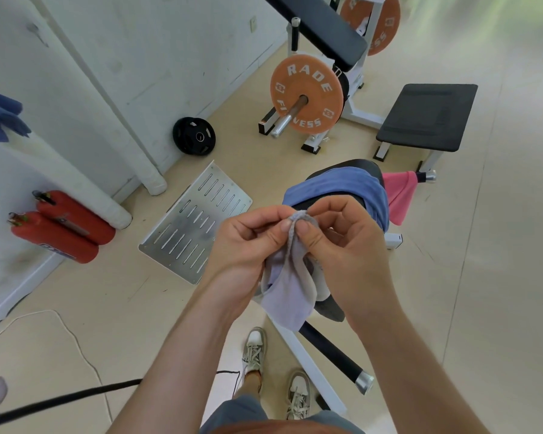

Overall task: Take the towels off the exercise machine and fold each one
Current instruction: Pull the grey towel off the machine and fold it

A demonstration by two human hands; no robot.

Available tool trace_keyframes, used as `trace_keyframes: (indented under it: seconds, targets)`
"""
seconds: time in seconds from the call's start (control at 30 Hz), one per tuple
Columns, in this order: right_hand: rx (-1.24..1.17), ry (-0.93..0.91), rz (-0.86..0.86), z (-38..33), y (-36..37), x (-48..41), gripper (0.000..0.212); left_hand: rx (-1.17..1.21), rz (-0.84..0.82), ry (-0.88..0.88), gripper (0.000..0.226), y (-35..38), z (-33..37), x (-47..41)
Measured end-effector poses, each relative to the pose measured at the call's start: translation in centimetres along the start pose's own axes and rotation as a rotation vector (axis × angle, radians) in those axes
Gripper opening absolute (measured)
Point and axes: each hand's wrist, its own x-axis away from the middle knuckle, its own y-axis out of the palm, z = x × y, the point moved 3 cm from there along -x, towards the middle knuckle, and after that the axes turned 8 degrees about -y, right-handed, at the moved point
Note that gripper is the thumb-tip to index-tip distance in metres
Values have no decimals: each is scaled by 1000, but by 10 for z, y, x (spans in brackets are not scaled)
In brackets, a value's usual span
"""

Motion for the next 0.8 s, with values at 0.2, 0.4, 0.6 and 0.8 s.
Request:
trace_keyframes:
  seconds: [0.2, 0.4, 0.6, 0.8]
  targets:
    - [116, -63, -98, -4, 6, -1, 21, -181, -35, 87, 16, -5, 7, 2]
    - [161, -90, -14, -2, 8, -4, 18, -320, 43, 172, 14, -3, 16, 3]
    - [173, -218, 135, -18, -12, -25, 30, -685, 165, 123, 17, -30, 3, -11]
    - [287, -288, 327, -15, -54, -58, 29, -1006, 400, -158, 12, -105, -28, -21]
